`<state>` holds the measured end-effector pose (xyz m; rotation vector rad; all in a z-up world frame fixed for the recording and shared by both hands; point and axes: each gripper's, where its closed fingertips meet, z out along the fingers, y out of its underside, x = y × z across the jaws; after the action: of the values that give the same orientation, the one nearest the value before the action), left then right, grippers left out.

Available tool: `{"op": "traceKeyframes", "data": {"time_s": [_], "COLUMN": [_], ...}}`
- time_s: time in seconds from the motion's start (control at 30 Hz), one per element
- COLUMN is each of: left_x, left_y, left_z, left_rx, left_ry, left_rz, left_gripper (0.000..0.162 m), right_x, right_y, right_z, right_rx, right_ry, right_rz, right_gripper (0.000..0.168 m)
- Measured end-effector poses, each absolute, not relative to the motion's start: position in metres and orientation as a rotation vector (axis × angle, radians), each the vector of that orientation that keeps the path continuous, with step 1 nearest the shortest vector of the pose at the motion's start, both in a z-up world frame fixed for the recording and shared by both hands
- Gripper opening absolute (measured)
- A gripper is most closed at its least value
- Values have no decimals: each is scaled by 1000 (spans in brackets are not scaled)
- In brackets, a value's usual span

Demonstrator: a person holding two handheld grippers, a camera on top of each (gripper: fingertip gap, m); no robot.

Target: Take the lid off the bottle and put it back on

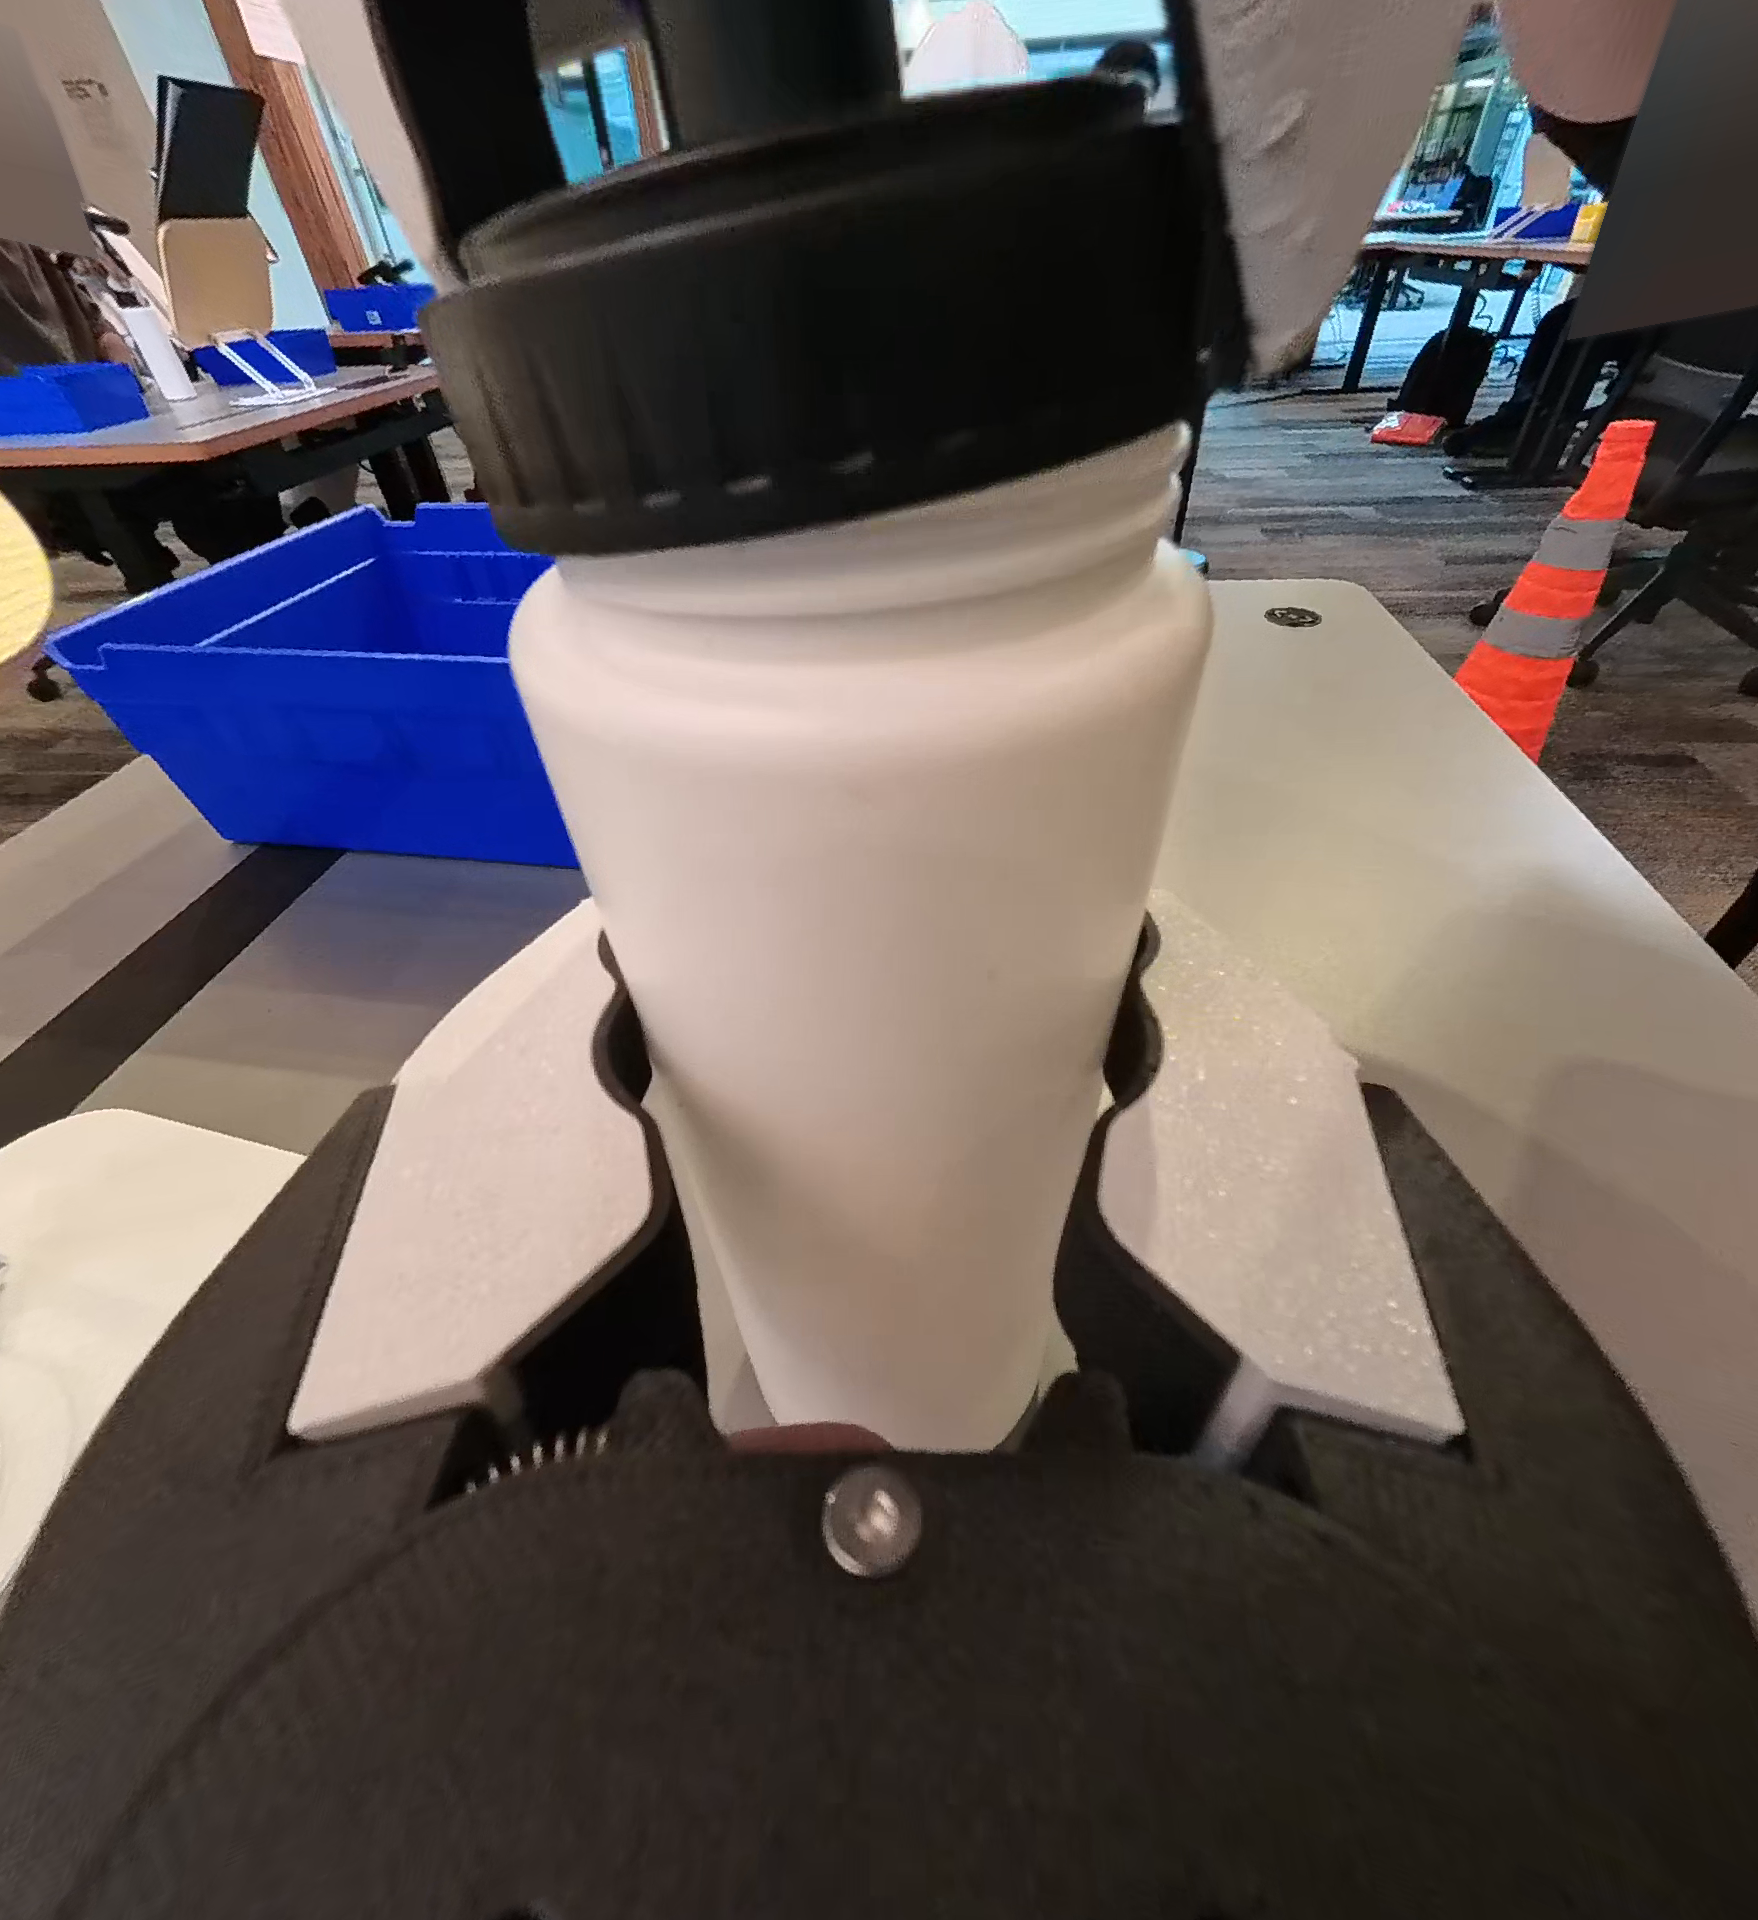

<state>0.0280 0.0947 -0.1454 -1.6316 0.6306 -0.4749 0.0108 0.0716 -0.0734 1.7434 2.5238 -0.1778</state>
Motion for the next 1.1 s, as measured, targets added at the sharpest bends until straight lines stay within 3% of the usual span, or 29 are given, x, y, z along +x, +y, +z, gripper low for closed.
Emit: {"op": "traceKeyframes", "data": {"time_s": [0.67,1.1], "left_x": [28,29], "left_y": [95,95], "left_z": [-145,-145], "left_rx": [-1627,-1629], "left_ry": [629,632], "left_rz": [-482,-481], "left_gripper": [87,87], "right_x": [14,15], "right_y": [76,76], "right_z": [-70,-76], "right_rx": [1253,1326], "right_ry": [3031,2977], "right_rz": [53,-28], "right_gripper": [68,72]}}
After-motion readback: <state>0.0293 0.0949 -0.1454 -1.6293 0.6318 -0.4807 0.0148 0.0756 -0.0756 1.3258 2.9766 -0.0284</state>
